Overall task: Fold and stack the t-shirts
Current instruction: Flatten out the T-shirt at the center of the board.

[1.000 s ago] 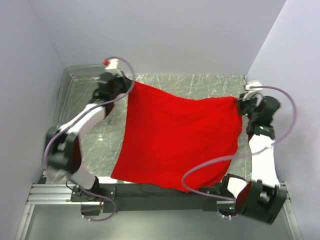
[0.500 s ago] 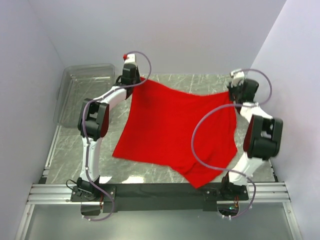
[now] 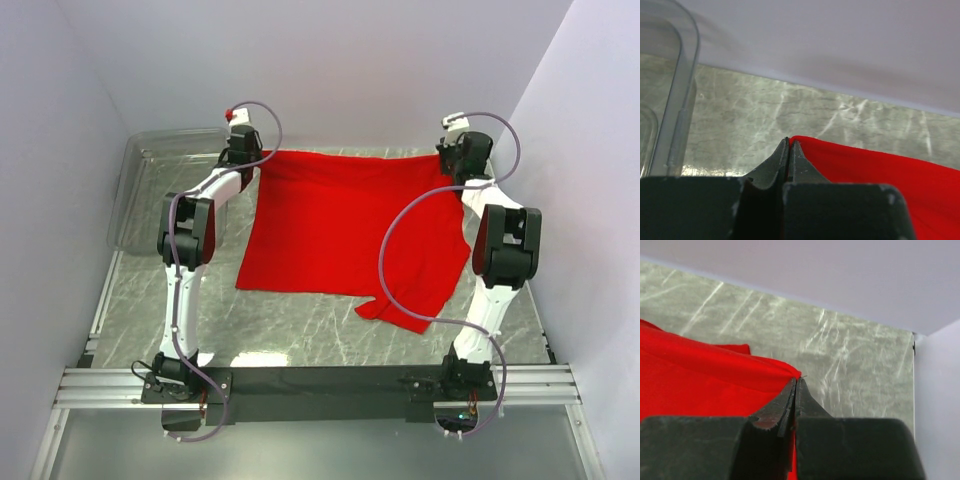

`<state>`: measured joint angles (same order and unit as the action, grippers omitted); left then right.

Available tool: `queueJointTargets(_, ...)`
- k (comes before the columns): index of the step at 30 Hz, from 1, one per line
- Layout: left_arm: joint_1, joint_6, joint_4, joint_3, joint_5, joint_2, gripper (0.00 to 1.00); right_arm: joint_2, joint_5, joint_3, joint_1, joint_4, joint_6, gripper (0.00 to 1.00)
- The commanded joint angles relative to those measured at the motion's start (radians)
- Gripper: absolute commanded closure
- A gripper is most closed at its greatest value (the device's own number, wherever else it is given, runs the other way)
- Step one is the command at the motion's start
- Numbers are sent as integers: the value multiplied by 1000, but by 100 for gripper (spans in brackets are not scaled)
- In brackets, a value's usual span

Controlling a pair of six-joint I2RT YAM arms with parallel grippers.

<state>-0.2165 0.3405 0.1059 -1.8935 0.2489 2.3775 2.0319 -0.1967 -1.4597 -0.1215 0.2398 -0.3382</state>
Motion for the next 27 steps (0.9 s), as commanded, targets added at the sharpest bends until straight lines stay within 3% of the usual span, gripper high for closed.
queueJointTargets(1,16,26,15,-65,-8,3,99,20,11,-88,-3,29,16,100)
queueJointTargets(27,37,-11,64,-50,-94,-17,99,-12,-119,-70,-6,-23,-19,100)
